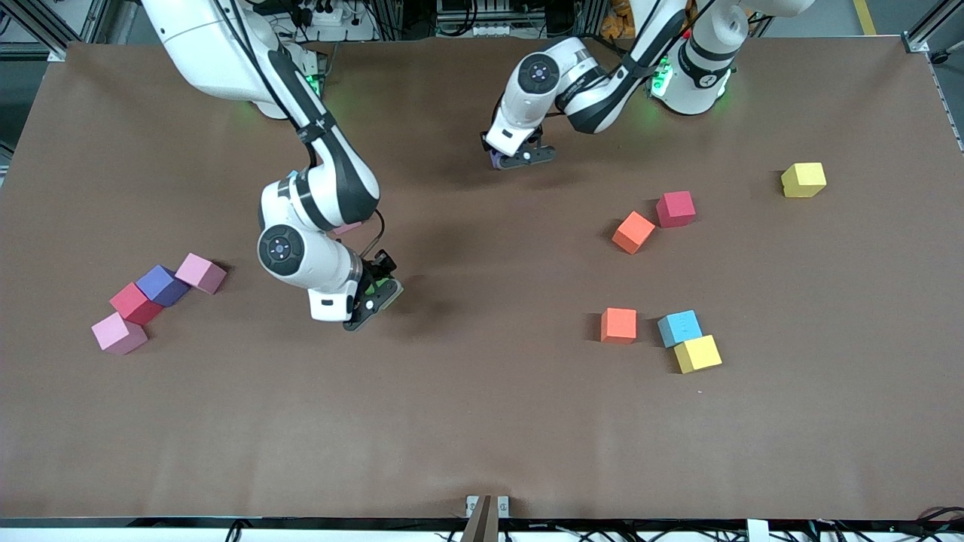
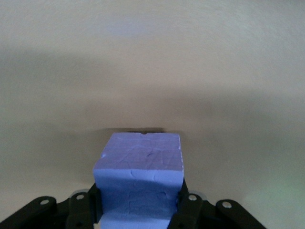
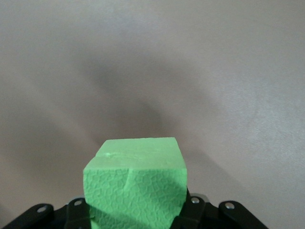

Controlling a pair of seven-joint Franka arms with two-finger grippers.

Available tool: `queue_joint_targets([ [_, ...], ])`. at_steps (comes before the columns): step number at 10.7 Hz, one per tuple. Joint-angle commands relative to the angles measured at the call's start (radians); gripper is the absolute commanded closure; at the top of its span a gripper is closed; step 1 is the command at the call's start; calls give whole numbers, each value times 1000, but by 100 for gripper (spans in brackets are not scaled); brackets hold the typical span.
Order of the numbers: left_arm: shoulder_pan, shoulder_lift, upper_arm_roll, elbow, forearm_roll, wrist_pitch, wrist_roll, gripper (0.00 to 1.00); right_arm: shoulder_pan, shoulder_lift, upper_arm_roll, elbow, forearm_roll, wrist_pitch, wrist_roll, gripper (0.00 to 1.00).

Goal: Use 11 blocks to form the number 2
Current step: 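Carry both cubes to mid-table and set the purple cube down with the left gripper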

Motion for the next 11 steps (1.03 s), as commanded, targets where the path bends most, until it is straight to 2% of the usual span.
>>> queue_joint_targets([
  [1,-28,31,47,63,19,-77,154,100,11,-106,-7,-114,-61,15,-107,82],
  [3,-78,53,108,114,30,-127,214,100,54,-158,-7,-191,-69,53,-168,83],
  [5,-98,105,125,237,32,-293,213,100,123,-178,-23,-235,-74,72,-199,83],
  [7,-118,111,151,250,30,-303,210,100,189,-199,-80,-264,-135,105,-313,83],
  [9,-118,134,153,251,36,-303,208,100,191,-250,-91,-352,-143,217,-476,88],
  [11,-135,154,163,251,36,-295,179,100,199,-284,-91,-390,-143,251,-520,89],
])
